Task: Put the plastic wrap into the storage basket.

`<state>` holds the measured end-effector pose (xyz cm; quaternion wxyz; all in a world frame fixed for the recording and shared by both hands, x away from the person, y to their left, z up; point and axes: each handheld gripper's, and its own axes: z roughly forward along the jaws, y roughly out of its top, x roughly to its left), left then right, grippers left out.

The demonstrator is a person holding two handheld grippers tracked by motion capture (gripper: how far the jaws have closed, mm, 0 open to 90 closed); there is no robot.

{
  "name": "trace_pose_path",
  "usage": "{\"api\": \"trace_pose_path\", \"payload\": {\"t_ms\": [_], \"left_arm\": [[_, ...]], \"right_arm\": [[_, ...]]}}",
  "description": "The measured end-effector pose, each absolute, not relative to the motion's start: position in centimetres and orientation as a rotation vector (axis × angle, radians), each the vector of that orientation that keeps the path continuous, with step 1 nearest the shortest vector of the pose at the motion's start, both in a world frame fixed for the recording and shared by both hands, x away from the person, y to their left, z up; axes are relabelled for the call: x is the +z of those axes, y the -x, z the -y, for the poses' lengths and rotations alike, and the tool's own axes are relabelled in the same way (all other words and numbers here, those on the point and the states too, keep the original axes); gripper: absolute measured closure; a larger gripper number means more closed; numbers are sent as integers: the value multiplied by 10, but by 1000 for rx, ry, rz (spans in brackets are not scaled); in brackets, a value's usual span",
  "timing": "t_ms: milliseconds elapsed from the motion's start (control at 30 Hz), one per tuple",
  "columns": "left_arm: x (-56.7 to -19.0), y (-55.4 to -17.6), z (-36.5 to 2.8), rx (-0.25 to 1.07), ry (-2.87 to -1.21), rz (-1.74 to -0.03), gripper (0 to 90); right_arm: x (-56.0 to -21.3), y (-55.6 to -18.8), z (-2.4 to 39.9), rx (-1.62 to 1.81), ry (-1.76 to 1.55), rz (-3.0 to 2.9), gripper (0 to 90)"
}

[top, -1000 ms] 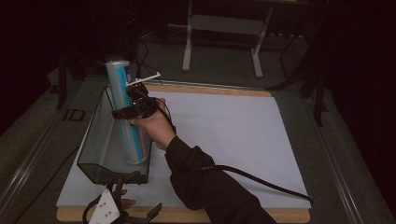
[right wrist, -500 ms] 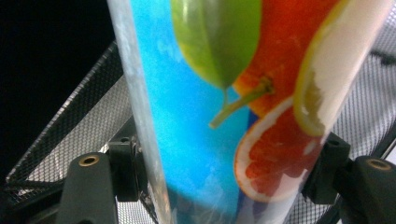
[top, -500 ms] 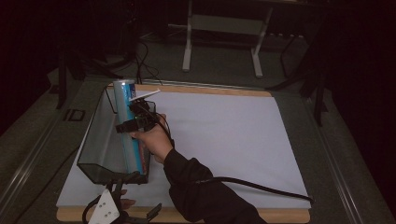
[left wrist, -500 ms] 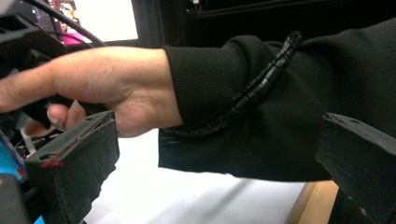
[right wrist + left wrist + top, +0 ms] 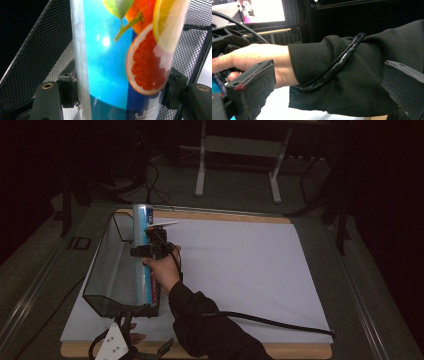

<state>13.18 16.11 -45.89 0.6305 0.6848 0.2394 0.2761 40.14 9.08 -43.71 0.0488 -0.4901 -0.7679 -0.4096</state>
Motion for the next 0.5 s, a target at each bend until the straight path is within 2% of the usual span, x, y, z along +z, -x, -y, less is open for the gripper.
{"api": "trace_pose_path", "payload": {"t_ms": [500], "left_arm": [[-460, -134, -162, 617, -1577, -560, 6]], "right_arm": [[-461, -416, -97, -1240, 1636, 2309, 306]]}}
